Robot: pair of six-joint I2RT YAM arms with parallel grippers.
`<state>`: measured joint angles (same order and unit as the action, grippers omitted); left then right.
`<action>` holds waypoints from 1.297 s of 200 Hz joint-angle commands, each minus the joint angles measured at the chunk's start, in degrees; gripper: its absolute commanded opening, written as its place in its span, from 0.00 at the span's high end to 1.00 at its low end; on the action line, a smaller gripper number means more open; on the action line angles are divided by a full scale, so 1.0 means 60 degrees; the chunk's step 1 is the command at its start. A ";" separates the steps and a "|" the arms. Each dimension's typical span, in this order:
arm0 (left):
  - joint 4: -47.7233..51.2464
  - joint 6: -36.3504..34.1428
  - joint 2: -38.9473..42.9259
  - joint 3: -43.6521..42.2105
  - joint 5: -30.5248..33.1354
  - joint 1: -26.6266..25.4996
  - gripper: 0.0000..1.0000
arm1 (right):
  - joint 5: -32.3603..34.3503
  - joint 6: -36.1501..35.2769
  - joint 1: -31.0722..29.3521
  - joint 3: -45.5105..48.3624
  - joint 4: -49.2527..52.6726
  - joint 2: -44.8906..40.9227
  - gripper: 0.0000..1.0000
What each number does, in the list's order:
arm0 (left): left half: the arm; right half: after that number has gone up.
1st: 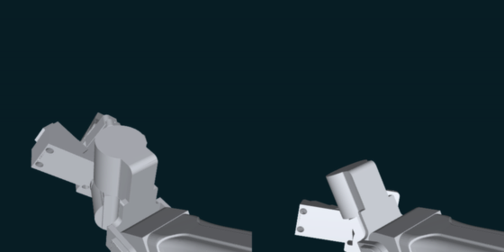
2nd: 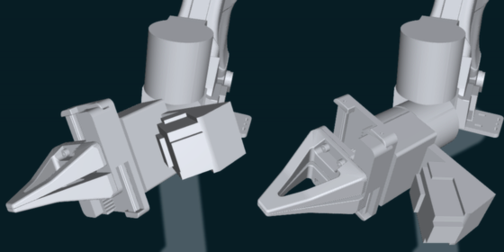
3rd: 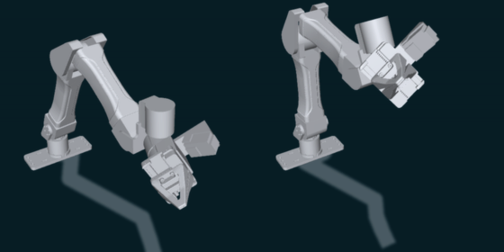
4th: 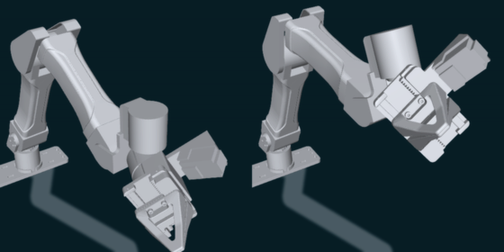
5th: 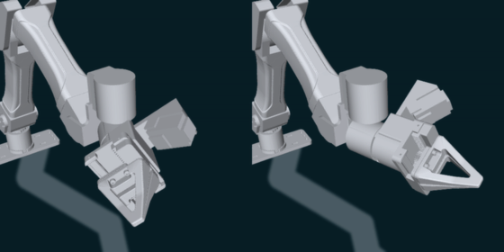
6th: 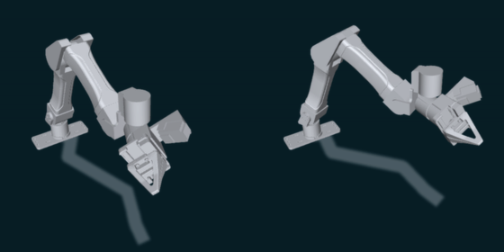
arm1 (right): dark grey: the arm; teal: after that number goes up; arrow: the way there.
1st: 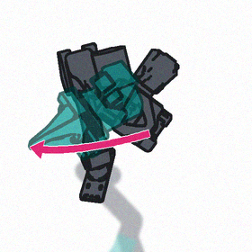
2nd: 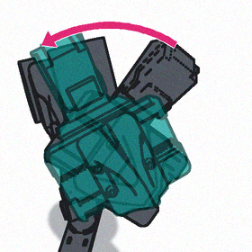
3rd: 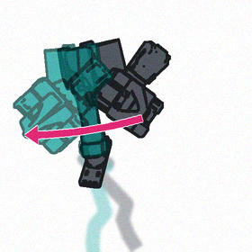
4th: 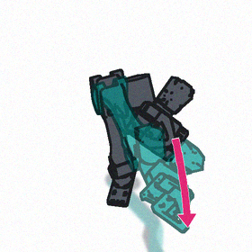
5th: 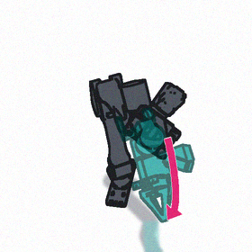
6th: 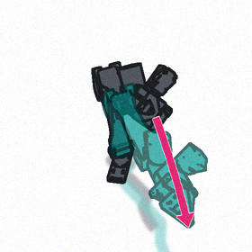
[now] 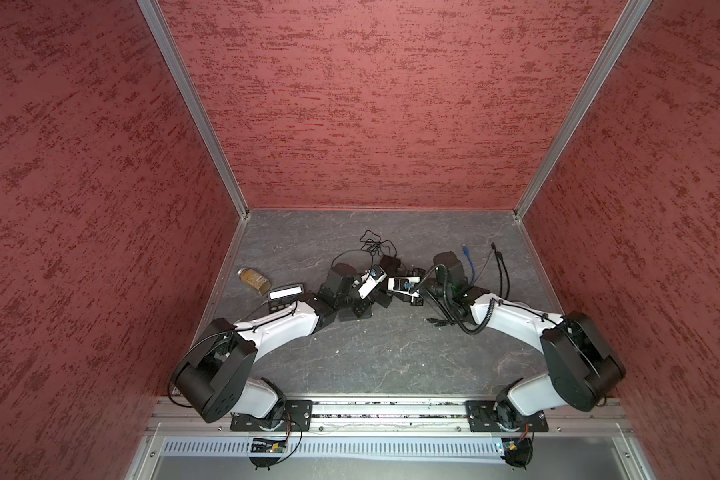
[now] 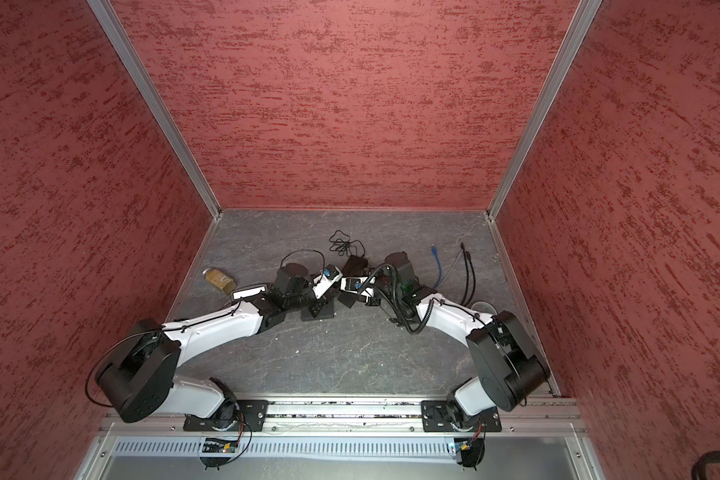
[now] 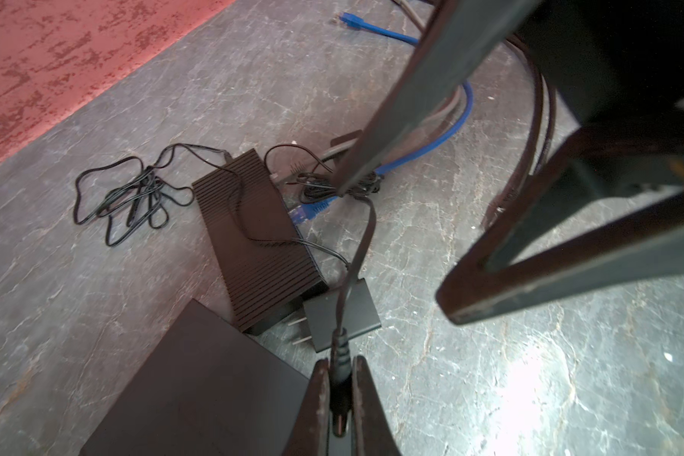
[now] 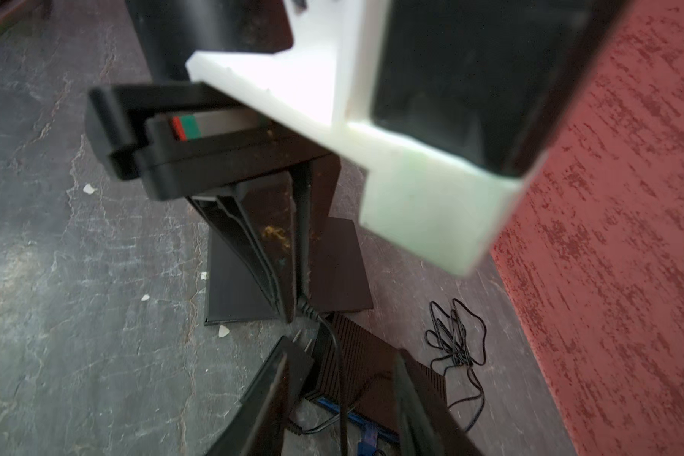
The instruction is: Insert the plug into the switch port
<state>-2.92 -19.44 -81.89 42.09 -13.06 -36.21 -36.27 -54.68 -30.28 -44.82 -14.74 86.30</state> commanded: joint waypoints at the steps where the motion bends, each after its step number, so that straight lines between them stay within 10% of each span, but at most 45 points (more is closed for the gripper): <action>1: 0.0357 -0.0450 0.0241 -0.0116 -0.0416 -0.0043 1.00 | -0.0735 -0.1566 0.0045 -0.0092 0.0251 0.0218 0.56; 259: 0.0724 -0.1346 0.0466 0.0093 -0.0406 -0.0276 1.00 | -0.1806 -0.4526 -0.0240 -0.1290 0.1588 0.1527 0.81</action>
<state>1.93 -27.73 -79.81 41.60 -14.52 -37.63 -44.80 -79.75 -31.22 -51.18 -5.80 94.76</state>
